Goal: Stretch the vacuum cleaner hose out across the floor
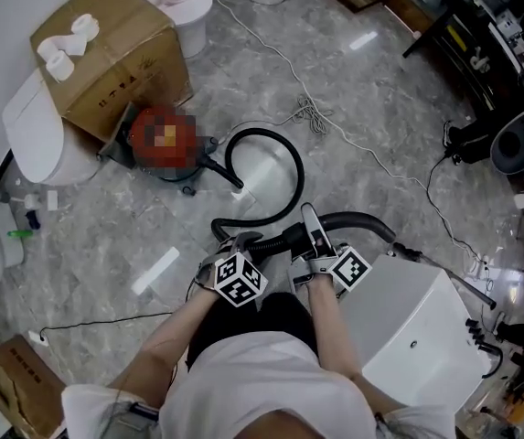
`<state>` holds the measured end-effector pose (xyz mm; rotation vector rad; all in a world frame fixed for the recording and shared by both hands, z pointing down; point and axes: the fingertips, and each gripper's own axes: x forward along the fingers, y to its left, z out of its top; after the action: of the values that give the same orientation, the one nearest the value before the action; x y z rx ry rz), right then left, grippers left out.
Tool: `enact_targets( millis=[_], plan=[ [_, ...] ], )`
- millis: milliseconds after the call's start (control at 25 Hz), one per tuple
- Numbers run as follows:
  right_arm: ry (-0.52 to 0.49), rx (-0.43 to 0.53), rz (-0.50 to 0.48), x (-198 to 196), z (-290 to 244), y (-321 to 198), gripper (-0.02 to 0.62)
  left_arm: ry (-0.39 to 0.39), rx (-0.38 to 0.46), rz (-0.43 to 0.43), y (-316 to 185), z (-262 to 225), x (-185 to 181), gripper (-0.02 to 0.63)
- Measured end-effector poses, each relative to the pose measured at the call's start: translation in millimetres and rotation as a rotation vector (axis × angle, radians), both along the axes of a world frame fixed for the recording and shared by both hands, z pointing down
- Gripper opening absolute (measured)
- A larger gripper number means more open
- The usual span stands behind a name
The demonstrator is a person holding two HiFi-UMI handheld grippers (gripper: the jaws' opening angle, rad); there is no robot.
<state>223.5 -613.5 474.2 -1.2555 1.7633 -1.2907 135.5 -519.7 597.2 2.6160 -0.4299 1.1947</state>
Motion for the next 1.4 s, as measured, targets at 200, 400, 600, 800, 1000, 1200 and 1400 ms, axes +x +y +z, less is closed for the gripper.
enact_targets(
  millis=[200,400,600,800,1000,1200,1400],
  plan=[
    [0.022,0.016,-0.016,-1,-4,12,0.160,-0.011,0.026,0.004,7,2,2,0.186],
    [0.006,0.026,0.012,14,-5,51,0.160,-0.015,0.052,0.012,41,0,14,0.186],
    [0.001,0.056,0.007,23,-15,101,0.160,0.004,0.086,-0.011,88,-7,25,0.186],
    [0.025,0.058,-0.023,20,-21,153,0.160,0.024,0.070,-0.034,144,-11,27,0.184],
    [0.055,0.094,-0.089,-1,-28,207,0.160,0.043,0.054,-0.025,207,-6,23,0.176],
    [0.056,0.099,-0.106,-6,-29,263,0.160,0.076,0.052,-0.019,265,-8,24,0.172],
    [0.068,0.129,-0.161,-24,-40,314,0.160,0.127,0.035,-0.059,322,-14,22,0.167]
  ],
)
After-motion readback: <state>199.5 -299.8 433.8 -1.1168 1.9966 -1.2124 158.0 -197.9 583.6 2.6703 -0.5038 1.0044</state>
